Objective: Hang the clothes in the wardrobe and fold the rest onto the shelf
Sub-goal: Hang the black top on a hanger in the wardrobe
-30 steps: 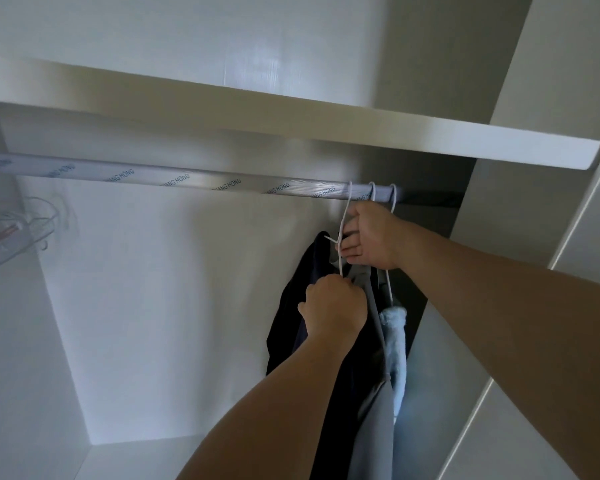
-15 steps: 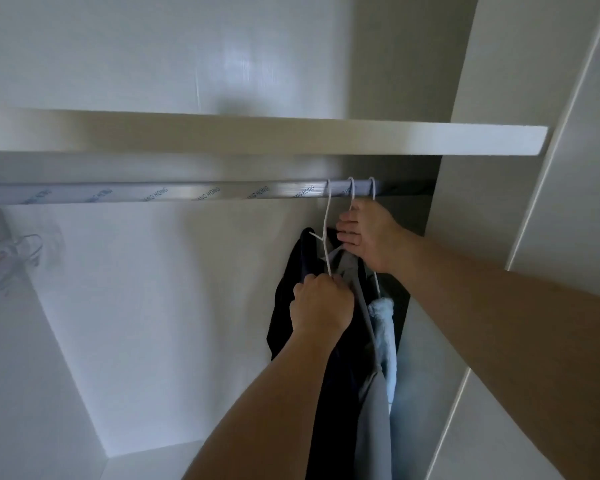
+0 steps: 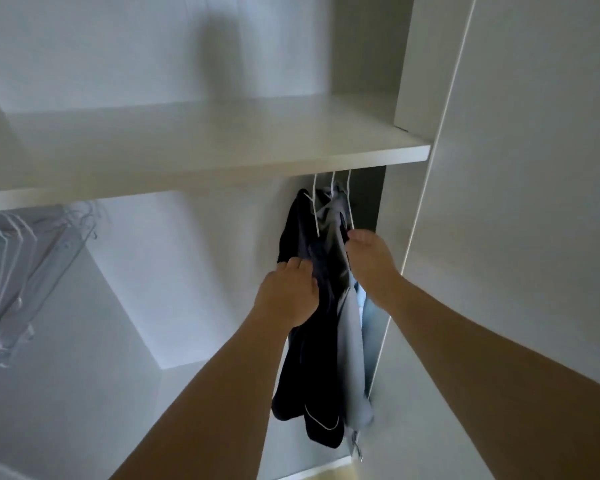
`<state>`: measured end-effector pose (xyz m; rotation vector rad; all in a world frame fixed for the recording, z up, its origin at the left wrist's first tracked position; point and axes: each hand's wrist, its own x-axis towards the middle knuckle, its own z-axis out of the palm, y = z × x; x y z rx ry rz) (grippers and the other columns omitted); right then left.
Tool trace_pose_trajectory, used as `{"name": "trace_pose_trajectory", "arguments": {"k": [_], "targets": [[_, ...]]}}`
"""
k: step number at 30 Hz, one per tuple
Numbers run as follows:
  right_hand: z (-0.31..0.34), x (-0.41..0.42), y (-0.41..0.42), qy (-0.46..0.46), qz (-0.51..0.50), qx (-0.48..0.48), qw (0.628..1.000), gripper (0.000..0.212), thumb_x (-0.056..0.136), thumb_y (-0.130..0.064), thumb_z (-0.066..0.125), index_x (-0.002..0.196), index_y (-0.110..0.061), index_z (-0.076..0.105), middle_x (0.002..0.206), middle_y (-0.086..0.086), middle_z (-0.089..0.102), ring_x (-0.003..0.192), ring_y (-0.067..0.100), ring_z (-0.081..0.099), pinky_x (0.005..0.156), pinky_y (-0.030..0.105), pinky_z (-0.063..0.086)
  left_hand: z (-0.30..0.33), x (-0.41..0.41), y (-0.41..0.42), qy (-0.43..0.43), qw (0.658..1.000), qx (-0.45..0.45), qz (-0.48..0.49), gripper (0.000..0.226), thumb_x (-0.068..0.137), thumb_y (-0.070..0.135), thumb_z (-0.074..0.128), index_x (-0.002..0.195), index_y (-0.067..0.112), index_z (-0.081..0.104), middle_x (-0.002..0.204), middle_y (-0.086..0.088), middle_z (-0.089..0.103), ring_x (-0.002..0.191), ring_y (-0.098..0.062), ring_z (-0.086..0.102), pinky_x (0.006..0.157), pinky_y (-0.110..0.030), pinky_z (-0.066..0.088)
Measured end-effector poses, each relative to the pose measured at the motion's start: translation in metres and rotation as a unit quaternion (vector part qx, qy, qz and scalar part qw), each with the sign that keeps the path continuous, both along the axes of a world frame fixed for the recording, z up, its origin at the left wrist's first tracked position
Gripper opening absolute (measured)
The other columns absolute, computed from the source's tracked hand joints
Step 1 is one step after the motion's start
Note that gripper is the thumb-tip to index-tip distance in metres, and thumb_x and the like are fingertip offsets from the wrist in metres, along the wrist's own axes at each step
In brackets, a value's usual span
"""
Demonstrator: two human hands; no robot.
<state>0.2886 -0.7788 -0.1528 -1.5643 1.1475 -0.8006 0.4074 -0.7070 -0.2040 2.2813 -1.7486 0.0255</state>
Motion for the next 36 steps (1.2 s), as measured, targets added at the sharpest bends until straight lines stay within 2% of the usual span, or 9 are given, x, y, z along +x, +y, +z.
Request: {"name": "trace_pose_trajectory", "arguments": {"k": [2,5,8,11,13,17,21,30,36], "targets": [[-0.006,-0.025,0.039,0.026,-0.007,-0.016,1.000,0.030,0.096,-0.008,0.042,0.122,-0.001,0.054,0.115,0.017,0.057,0.090,0.019,0.048,0.078,0.026,0.040,0.000,-0.010,0.031,-0.039,0.999,0.001,-0.036,0.035,0.099,0.029,0.035,0.125,0.011,0.048,0.123,-0.007,0.053,0.107,-0.024,0.051,0.090,-0.035,0.045],[-0.010,-0.053,0.088,0.045,-0.033,-0.005,0.998,0.025,0.093,-0.007,0.041,0.109,-0.017,0.057,0.095,0.009,0.054,0.067,0.016,0.054,0.052,0.016,0.038,0.001,-0.023,0.066,-0.081,0.992,-0.009,-0.094,0.039,0.099,0.031,0.035,0.132,0.013,0.045,0.129,-0.004,0.051,0.116,-0.023,0.049,0.100,-0.033,0.040],[-0.019,-0.082,0.132,0.094,-0.056,-0.002,0.994,0.043,0.094,-0.011,0.041,0.136,-0.018,0.044,0.123,0.004,0.051,0.067,0.006,0.051,0.052,0.016,0.040,0.004,-0.040,0.097,-0.081,0.987,-0.015,-0.137,0.039,0.099,0.030,0.037,0.131,0.012,0.046,0.129,-0.005,0.050,0.118,-0.024,0.048,0.101,-0.034,0.038],[-0.022,-0.115,0.172,0.146,-0.087,-0.021,0.985,0.048,0.094,-0.011,0.042,0.142,-0.019,0.040,0.137,0.006,0.047,0.065,0.002,0.048,0.052,0.015,0.041,0.007,-0.060,0.127,-0.092,0.980,-0.021,-0.174,0.036,0.098,0.028,0.038,0.127,0.010,0.048,0.125,-0.005,0.052,0.114,-0.024,0.049,0.098,-0.033,0.038],[-0.025,-0.138,0.200,0.183,-0.099,-0.022,0.978,0.049,0.093,-0.011,0.042,0.141,-0.019,0.040,0.138,0.004,0.047,0.071,0.006,0.051,0.060,0.020,0.044,0.007,-0.075,0.147,-0.090,0.977,-0.020,-0.194,0.035,0.097,0.026,0.039,0.125,0.009,0.050,0.122,-0.005,0.054,0.111,-0.024,0.050,0.097,-0.033,0.039],[-0.037,-0.184,0.259,0.233,-0.126,-0.019,0.964,0.049,0.091,-0.010,0.045,0.139,-0.017,0.043,0.141,0.004,0.046,0.118,0.022,0.051,0.097,0.027,0.041,-0.002,-0.115,0.186,-0.067,0.965,-0.018,-0.251,0.028,0.093,0.021,0.046,0.114,0.006,0.056,0.109,-0.009,0.059,0.101,-0.029,0.056,0.090,-0.038,0.045],[-0.056,-0.234,0.318,0.271,-0.130,-0.002,0.954,0.049,0.091,-0.010,0.045,0.140,-0.018,0.042,0.145,0.001,0.041,0.124,0.020,0.047,0.098,0.024,0.037,-0.023,-0.168,0.226,-0.060,0.945,-0.002,-0.320,0.038,0.088,0.023,0.033,0.108,0.005,0.059,0.102,-0.009,0.061,0.092,-0.030,0.060,0.080,-0.039,0.047],[-0.083,-0.382,0.449,0.324,-0.182,0.044,0.927,0.051,0.090,-0.011,0.043,0.141,-0.017,0.039,0.148,-0.002,0.037,0.126,0.016,0.045,0.100,0.023,0.033,-0.049,-0.308,0.313,-0.057,0.907,0.023,-0.418,0.039,0.097,0.023,0.038,0.134,0.012,0.044,0.133,-0.003,0.049,0.120,-0.022,0.046,0.101,-0.029,0.033],[-0.094,-0.479,0.546,0.343,-0.235,0.081,0.906,0.052,0.090,-0.011,0.042,0.141,-0.015,0.039,0.148,0.000,0.036,0.132,0.018,0.040,0.106,0.027,0.031,-0.056,-0.416,0.389,-0.040,0.878,0.028,-0.476,0.032,0.096,0.022,0.041,0.125,0.012,0.049,0.124,-0.002,0.053,0.114,-0.022,0.049,0.096,-0.028,0.035]]}}
